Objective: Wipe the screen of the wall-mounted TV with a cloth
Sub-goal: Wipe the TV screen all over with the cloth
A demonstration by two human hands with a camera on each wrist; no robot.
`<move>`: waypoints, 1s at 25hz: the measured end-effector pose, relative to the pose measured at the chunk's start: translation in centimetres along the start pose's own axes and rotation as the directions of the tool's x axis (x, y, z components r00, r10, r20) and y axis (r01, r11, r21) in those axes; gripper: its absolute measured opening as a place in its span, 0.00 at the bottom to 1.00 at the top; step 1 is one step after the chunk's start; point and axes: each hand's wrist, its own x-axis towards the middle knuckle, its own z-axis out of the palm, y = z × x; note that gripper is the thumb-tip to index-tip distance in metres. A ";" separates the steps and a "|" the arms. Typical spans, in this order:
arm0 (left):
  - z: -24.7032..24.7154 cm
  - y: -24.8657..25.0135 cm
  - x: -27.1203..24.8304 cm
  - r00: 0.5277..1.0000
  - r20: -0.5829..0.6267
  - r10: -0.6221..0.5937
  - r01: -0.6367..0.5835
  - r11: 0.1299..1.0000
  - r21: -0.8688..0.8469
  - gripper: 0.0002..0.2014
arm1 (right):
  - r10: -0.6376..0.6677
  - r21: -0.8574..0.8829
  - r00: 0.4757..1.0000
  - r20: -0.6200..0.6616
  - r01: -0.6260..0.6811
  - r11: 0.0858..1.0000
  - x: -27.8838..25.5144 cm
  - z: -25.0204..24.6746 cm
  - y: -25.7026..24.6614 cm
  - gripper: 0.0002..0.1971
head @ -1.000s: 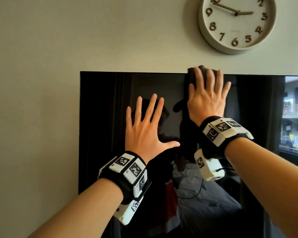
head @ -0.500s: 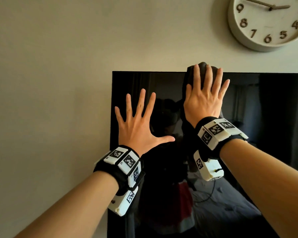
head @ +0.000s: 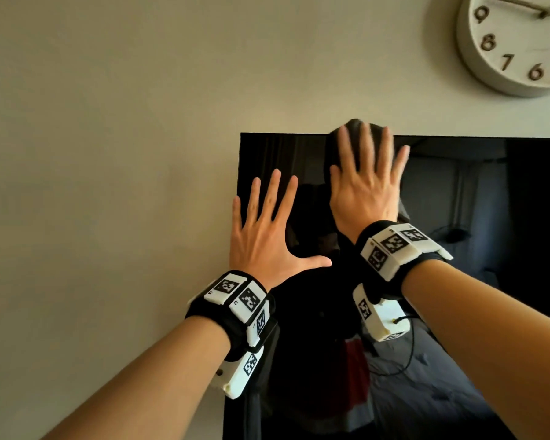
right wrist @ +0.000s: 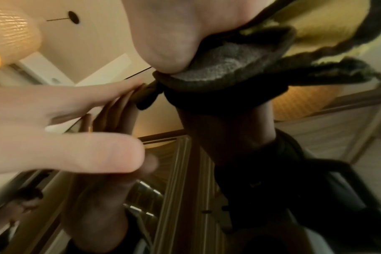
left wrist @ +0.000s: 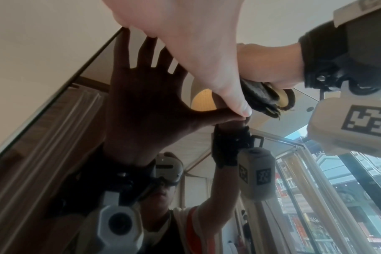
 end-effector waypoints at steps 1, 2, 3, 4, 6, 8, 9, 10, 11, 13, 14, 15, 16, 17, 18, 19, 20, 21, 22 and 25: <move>0.1 -0.2 0.0 1.000 -0.012 0.001 -0.001 1.000 -0.008 0.68 | -0.089 -0.008 0.996 0.026 0.089 0.996 -0.1 0.3 -1.2 0.29; 0.1 -0.4 -0.1 1.000 -0.024 -0.001 0.001 1.000 -0.013 0.69 | -0.158 -0.015 0.986 0.054 0.159 0.987 -0.1 0.5 -1.9 0.29; 0.1 -0.6 -0.2 1.000 -0.027 -0.004 0.004 1.000 -0.016 0.69 | -0.195 -0.019 0.978 0.075 0.197 0.980 0.1 0.6 -2.0 0.28; 0.2 -0.9 -0.3 1.000 -0.021 -0.006 0.005 1.000 -0.020 0.70 | -0.198 -0.024 0.978 0.072 0.200 0.980 0.4 0.6 -1.6 0.28; 0.2 -1.2 -0.6 1.000 -0.017 0.001 -0.002 1.000 -0.025 0.70 | -0.118 -0.013 0.993 0.014 0.118 0.993 0.9 0.7 -0.6 0.29; 0.3 -1.2 -0.7 1.000 -0.014 0.009 -0.010 1.000 -0.028 0.69 | -0.076 -0.002 0.997 -0.003 0.076 0.997 0.7 0.7 -0.9 0.29; 0.3 -1.2 -0.6 1.000 -0.013 0.006 -0.007 0.999 -0.032 0.69 | -0.130 -0.015 0.991 0.007 0.130 0.991 0.4 0.8 -1.4 0.28; 0.3 -1.2 -0.5 1.000 -0.012 0.002 -0.003 0.999 -0.035 0.69 | -0.210 -0.035 0.977 0.023 0.211 0.977 -0.2 1.1 -1.9 0.28; 0.3 -1.1 -0.5 1.000 -0.013 0.000 -0.001 0.999 -0.036 0.69 | -0.285 -0.054 0.958 0.041 0.287 0.957 -0.5 1.1 -1.9 0.28; 0.4 -1.0 -0.7 1.000 -0.008 0.013 -0.014 0.999 -0.040 0.70 | -0.340 -0.088 0.940 0.032 0.341 0.936 0.0 0.9 -0.7 0.28; 0.5 -0.7 -1.0 1.000 -0.002 0.029 -0.029 0.999 -0.040 0.70 | -0.309 -0.086 0.951 0.012 0.309 0.947 0.4 0.7 0.0 0.27; 0.7 -0.4 -1.4 0.999 0.006 0.042 -0.042 0.999 -0.032 0.71 | -0.260 -0.066 0.966 -0.007 0.259 0.964 0.6 0.6 0.5 0.27; 0.9 0.0 -1.8 0.999 0.018 0.046 -0.045 0.999 -0.024 0.71 | -0.231 -0.049 0.973 -0.008 0.230 0.972 0.3 0.4 0.8 0.27; 1.1 0.3 -2.1 0.999 0.032 0.037 -0.037 0.999 -0.019 0.72 | -0.259 -0.058 0.966 0.003 0.258 0.964 -0.3 0.4 0.8 0.27; 1.3 0.5 -2.3 0.999 0.044 0.022 -0.022 1.000 -0.018 0.72 | -0.333 -0.078 0.943 0.018 0.333 0.940 -1.2 0.4 0.9 0.27; 1.3 0.5 -2.3 0.999 0.052 0.009 -0.008 1.000 -0.015 0.73 | -0.423 -0.097 0.905 0.050 0.425 0.900 -1.9 0.4 1.1 0.27; 1.3 0.5 -2.4 0.998 0.056 0.001 0.000 1.000 -0.013 0.73 | -0.487 -0.113 0.869 0.086 0.495 0.862 -2.1 0.2 1.8 0.28; 1.3 0.4 -2.5 0.998 0.056 -0.004 0.004 1.000 -0.011 0.73 | -0.496 -0.122 0.862 0.104 0.506 0.854 -1.8 0.0 2.7 0.28; 1.3 0.4 -2.4 0.999 0.054 -0.004 0.004 1.000 -0.009 0.73 | -0.448 -0.121 0.890 0.087 0.456 0.882 -1.5 -0.2 3.5 0.28; 1.5 0.4 -2.5 0.999 0.049 -0.004 0.004 1.000 -0.004 0.73 | -0.368 -0.095 0.927 0.068 0.373 0.923 -3.0 -0.4 3.7 0.28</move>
